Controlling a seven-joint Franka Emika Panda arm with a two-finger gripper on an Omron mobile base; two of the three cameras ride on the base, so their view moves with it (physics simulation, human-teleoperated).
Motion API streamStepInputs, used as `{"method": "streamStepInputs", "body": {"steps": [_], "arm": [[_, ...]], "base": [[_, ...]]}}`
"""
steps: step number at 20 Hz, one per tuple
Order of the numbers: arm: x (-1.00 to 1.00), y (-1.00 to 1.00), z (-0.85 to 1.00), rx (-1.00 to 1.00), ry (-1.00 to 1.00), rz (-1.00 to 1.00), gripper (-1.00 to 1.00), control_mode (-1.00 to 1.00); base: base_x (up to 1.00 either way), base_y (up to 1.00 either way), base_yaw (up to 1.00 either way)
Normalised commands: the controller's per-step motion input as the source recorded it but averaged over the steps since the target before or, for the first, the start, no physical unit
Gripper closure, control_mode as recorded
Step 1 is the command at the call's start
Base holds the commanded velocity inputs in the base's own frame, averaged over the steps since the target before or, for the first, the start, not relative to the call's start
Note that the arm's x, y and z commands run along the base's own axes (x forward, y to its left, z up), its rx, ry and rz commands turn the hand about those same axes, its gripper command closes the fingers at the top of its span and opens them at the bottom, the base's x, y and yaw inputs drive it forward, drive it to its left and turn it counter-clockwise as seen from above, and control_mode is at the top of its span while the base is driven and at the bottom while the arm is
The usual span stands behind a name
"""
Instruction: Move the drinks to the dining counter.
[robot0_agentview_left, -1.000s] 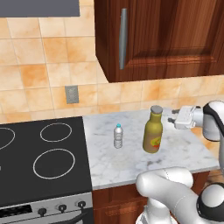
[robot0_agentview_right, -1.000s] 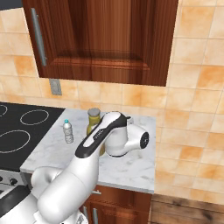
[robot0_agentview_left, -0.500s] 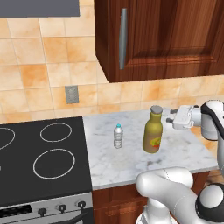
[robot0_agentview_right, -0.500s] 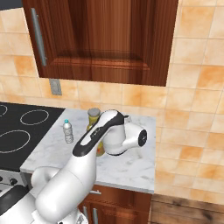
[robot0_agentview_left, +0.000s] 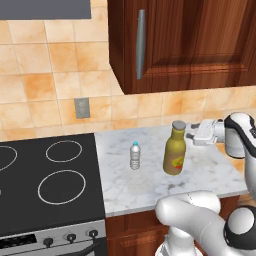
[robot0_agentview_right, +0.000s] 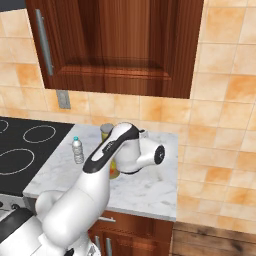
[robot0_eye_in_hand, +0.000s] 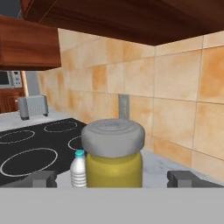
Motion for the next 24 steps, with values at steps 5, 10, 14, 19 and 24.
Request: {"method": "streamStepInputs", "body": {"steps": [5, 10, 14, 19, 24], "arm": [[0.05, 0.06, -0.01, 0.04, 0.00, 0.01, -1.00, -1.00], [0.00, 0.08, -0.04, 0.09, 0.00, 0.02, -1.00, -1.00], [0.00, 0.19, -0.07, 0.07, 0.00, 0.07, -1.00, -1.00], [0.05, 0.04, 0.00, 0.02, 0.00, 0.05, -1.00, -1.00], [0.02, -0.04, 0.00, 0.06, 0.00, 0.00, -1.00, -1.00]], "base": [[0.00, 0.00, 0.00], [0.00, 0.00, 0.00], [0.00, 0.00, 0.00], [0.00, 0.00, 0.00], [0.00, 0.00, 0.00]]}}
